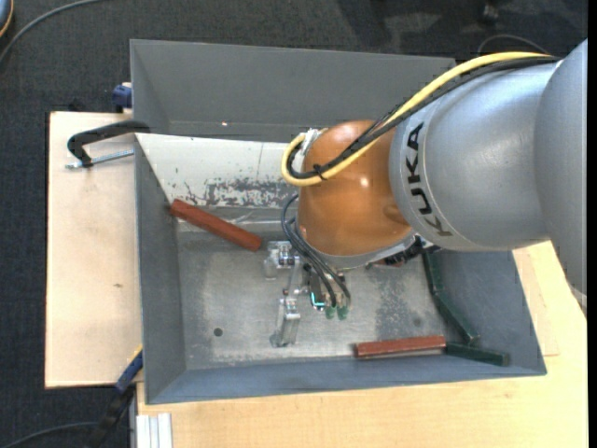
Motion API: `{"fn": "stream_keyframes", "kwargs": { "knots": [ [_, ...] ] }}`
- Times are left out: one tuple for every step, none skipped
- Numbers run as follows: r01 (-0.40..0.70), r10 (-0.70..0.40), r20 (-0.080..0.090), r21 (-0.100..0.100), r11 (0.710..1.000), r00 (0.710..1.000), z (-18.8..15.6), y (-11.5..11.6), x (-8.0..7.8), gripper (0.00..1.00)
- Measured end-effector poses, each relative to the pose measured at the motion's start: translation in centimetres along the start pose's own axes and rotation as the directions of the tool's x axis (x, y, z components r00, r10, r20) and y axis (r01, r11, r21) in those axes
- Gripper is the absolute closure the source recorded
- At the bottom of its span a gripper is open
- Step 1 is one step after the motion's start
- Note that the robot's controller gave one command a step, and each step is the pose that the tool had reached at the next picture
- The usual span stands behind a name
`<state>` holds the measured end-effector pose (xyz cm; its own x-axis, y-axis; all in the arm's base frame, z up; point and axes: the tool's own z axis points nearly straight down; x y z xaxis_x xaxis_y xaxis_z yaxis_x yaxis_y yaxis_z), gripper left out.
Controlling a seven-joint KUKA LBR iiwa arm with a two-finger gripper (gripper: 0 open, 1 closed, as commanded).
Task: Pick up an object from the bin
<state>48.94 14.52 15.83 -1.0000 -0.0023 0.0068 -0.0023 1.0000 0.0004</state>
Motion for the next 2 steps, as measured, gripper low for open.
{"fn": "stream_keyframes", "kwargs": {
  "knots": [
    [0.008, -0.008, 0.002, 0.004, 1.000, 1.000, 8.6, -11.4, -1.4, 0.00],
    [0.157, -0.157, 0.016, 0.006, 0.988, 0.987, 4.7, -19.0, -5.5, 0.00]
  ]
}}
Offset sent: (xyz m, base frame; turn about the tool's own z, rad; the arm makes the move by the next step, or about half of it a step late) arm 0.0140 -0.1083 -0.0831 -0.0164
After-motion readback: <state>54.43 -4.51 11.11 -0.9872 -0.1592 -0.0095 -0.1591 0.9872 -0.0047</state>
